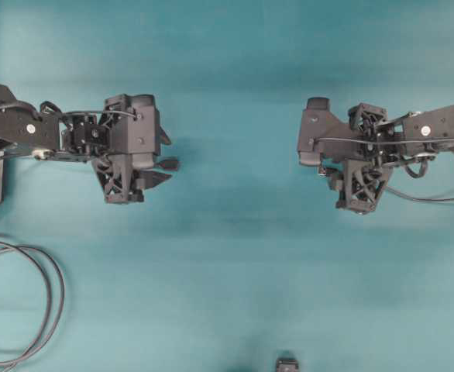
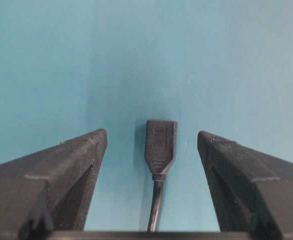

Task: Insert the USB using both arms.
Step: 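Close both grippers on the cable connector ends, then lift both connectors and rotate them to face each other midair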

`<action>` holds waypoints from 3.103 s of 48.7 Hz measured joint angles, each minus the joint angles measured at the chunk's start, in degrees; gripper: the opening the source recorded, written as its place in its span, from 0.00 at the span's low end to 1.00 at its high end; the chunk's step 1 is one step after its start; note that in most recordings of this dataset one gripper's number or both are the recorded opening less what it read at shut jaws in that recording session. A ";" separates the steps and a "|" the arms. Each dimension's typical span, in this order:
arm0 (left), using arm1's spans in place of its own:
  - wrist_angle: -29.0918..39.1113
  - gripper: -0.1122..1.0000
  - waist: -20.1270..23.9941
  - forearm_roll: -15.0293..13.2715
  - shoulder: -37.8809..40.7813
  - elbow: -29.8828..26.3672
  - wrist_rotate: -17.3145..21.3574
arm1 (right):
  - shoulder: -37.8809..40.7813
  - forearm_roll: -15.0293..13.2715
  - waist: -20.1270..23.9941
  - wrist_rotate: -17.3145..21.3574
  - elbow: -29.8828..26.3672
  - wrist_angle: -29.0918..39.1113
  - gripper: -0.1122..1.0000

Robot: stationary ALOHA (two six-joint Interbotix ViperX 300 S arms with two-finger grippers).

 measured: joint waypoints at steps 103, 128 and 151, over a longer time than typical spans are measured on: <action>0.70 0.52 -1.76 0.00 5.19 -1.67 0.26 | 1.14 -0.35 2.20 -0.09 -1.14 -0.62 0.34; 7.91 0.32 -1.67 0.00 5.54 -4.92 0.18 | 0.70 -1.67 3.34 -0.35 -1.58 -0.88 0.27; 9.58 0.30 -1.49 -0.09 1.93 -5.19 -0.70 | -4.04 -4.92 3.60 -0.26 -2.02 2.02 0.27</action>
